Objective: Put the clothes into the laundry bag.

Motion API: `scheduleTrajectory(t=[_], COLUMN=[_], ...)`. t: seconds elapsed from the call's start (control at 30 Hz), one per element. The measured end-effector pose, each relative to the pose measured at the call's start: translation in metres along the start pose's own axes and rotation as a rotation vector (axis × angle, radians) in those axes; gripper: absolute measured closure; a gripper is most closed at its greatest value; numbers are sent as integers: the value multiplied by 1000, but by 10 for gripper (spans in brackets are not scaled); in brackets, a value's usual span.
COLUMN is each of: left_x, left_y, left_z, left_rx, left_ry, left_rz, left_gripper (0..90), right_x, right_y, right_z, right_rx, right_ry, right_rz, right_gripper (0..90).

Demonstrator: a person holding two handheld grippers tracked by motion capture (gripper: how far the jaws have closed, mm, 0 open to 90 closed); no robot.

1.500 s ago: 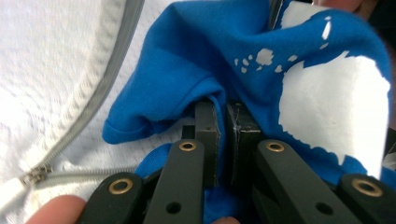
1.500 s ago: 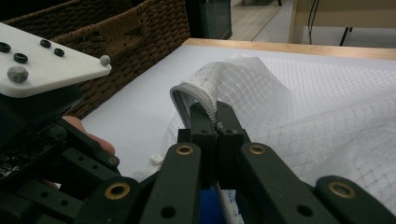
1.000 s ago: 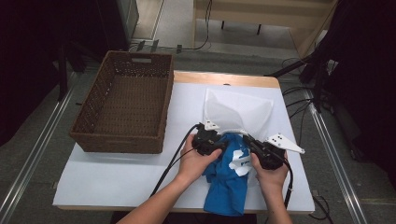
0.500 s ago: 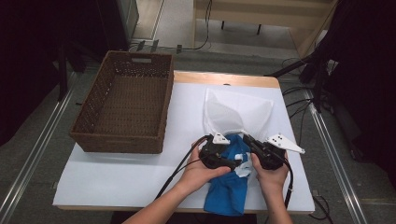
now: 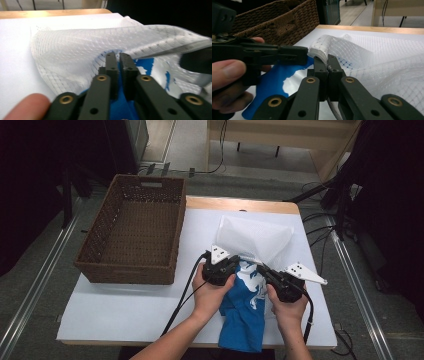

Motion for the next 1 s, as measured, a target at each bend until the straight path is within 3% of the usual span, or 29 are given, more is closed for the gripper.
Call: scheduleTrajectory(t=[0.07,0.2,0.27,0.37,0.43,0.5,0.53,0.6,0.67,0.73,0.8,0.93,1.0], left_x=[-15,-18,-16,-20,-29,-44,-54,-70,-71,-66,-59,-44,-37], left_y=[-10,2,10,21,27,26,24,18,15,17,19,21,17], left_z=[3,5,5,8,13,18,19,17,17,23,31,49,49], left_rx=[-68,-108,-113,-156,-170,-159,-143,-67,-32,-106,-145,-202,-182], left_ry=[-1,-27,-23,-8,-46,-117,-164,-228,-238,-173,-165,-239,-255], left_rz=[-112,-82,-78,-144,-196,-266,-317,-393,-363,-356,-327,-273,-256], left_gripper=[708,531,378,222,163,141,143,167,374,605,713,748,748], right_x=[-3,-9,-9,-8,-9,-9,-9,-10,-11,-10,-10,-10,-8], right_y=[-2,-2,-1,0,0,-1,-2,-3,-4,-5,-5,-6,-5], right_z=[1,8,11,13,12,11,11,10,8,5,4,1,0], right_rx=[-3,-18,-22,-25,-25,-24,-24,-24,-20,-17,-13,5,16], right_ry=[2,-17,-24,-27,-21,-20,-20,-19,-10,-8,-3,1,-10], right_rz=[-10,-20,-18,-17,-17,-21,-21,-26,-31,-28,-32,-30,-20], right_gripper=[896,896,896,896,896,896,896,896,896,896,896,895,896])
Point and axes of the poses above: each handheld gripper's, and its own axes: y roughly backward along the jaws, x roughly out of its top, z roughly to its right, the point moved 9 cm from there along -y, roughly forward along the jaws, and after that the axes turned 7 degrees about x, right-handed, at the moved point
